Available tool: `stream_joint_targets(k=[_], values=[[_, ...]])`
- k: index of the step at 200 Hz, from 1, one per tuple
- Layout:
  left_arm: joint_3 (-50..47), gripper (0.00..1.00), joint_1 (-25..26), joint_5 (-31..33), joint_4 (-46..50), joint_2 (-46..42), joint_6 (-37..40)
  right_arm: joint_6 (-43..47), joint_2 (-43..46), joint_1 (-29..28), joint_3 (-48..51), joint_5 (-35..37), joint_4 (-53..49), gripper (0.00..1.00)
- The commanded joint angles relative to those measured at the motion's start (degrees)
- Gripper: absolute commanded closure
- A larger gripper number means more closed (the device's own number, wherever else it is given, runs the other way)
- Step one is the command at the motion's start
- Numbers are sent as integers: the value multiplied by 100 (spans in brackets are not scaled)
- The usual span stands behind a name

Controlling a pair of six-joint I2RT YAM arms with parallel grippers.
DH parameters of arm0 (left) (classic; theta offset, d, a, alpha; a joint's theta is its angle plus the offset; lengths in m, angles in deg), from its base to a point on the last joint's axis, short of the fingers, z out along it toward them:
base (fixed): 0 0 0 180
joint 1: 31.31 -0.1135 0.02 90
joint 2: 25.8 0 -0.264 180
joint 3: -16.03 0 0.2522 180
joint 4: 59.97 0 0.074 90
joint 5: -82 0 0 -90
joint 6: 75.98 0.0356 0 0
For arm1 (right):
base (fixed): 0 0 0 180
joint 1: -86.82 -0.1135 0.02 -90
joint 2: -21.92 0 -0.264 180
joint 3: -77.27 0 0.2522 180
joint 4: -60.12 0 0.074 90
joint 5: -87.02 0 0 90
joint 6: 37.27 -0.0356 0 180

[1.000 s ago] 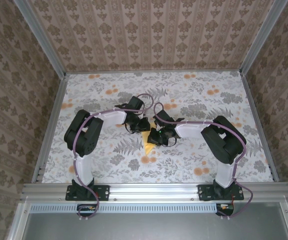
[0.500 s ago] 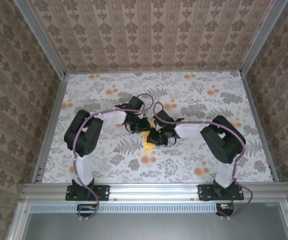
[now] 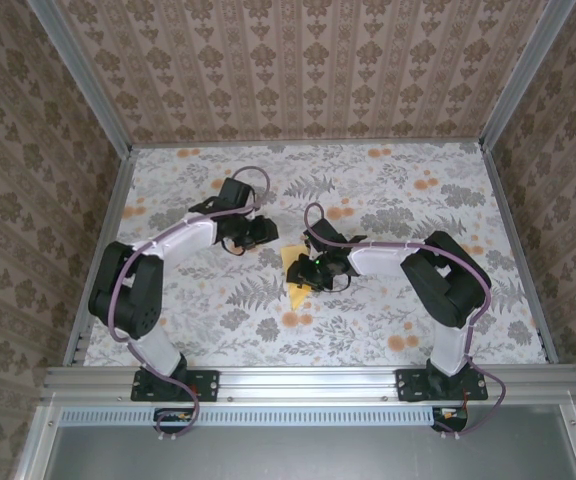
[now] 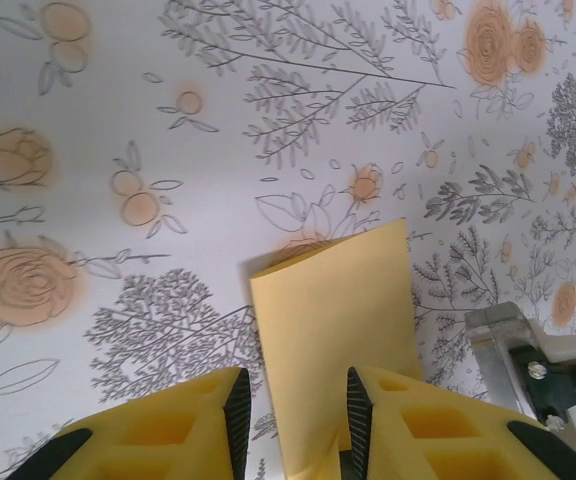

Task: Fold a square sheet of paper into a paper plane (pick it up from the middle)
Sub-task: Third fold the triangle at the center of the table.

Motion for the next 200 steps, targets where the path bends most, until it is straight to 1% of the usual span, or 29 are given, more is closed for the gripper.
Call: stream_joint_targets(k=[1,26,50,66,87,101,134,146,169,200], values=[[-253,65,-39,-49,44,-102,-119,26,-151,-13,95,232,-475,60],[-377,64,-31,-278,-128,-104,-188,34,-116,-8,125,250,-473,54],[-484,64,-8,-461,-282,-95,-250,51,-101,-12,157,265,-490,54],[-526,68,39,-520,-295,-85,-260,43,-95,-9,172,284,-518,60],[-602,75,116,-579,-315,-85,-268,58,-91,-8,197,312,-555,72],[-672,78,175,-651,-341,-93,-286,60,-87,-13,234,318,-552,78],[-884,85,361,-879,-473,-145,-333,94,-76,3,265,381,-590,89],[-961,88,453,-927,-505,-155,-347,97,-64,-1,260,402,-613,92],[-1081,93,616,-1080,-608,-121,-386,104,-55,1,265,433,-625,94],[-1144,96,766,-1115,-711,-31,-418,103,-68,-2,263,443,-628,95]])
